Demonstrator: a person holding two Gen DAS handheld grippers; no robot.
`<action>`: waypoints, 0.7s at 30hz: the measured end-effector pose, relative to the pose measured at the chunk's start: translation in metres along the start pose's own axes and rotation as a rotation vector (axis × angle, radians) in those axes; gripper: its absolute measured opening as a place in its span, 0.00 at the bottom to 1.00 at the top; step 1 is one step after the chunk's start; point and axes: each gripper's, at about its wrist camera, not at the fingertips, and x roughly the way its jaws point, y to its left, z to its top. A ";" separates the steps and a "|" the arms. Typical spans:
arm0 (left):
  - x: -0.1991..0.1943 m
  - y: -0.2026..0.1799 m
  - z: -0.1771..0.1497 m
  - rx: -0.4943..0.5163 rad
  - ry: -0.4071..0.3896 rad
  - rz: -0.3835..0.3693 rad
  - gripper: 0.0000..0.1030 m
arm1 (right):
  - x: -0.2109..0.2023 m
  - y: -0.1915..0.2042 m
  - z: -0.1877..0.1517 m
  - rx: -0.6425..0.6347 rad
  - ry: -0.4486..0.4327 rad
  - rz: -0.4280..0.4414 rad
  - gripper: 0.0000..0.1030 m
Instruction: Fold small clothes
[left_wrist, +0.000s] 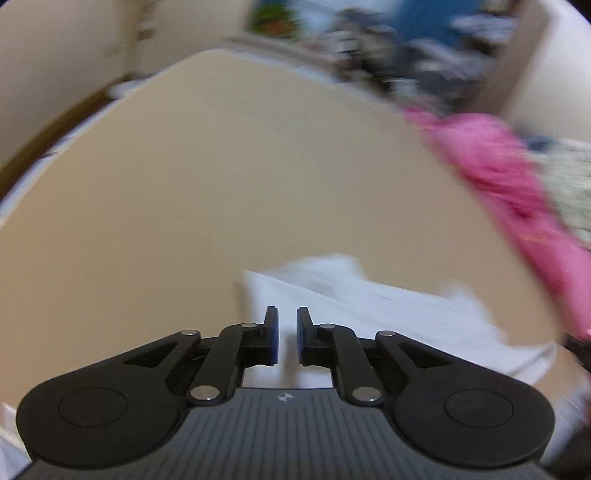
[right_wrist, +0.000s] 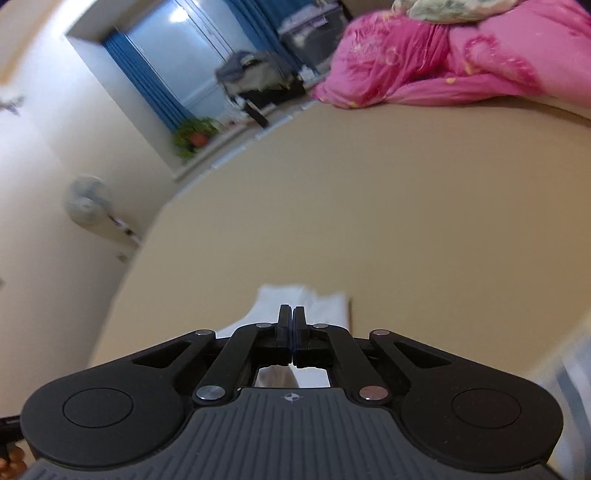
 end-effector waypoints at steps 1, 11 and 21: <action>0.012 0.007 0.005 -0.024 -0.007 0.004 0.15 | 0.018 -0.002 0.004 -0.012 -0.002 -0.054 0.03; 0.071 0.008 0.000 0.053 0.103 -0.052 0.39 | 0.099 0.006 -0.030 -0.205 0.210 -0.053 0.33; 0.091 -0.025 -0.017 0.217 0.059 0.027 0.03 | 0.128 0.036 -0.032 -0.290 0.186 -0.096 0.08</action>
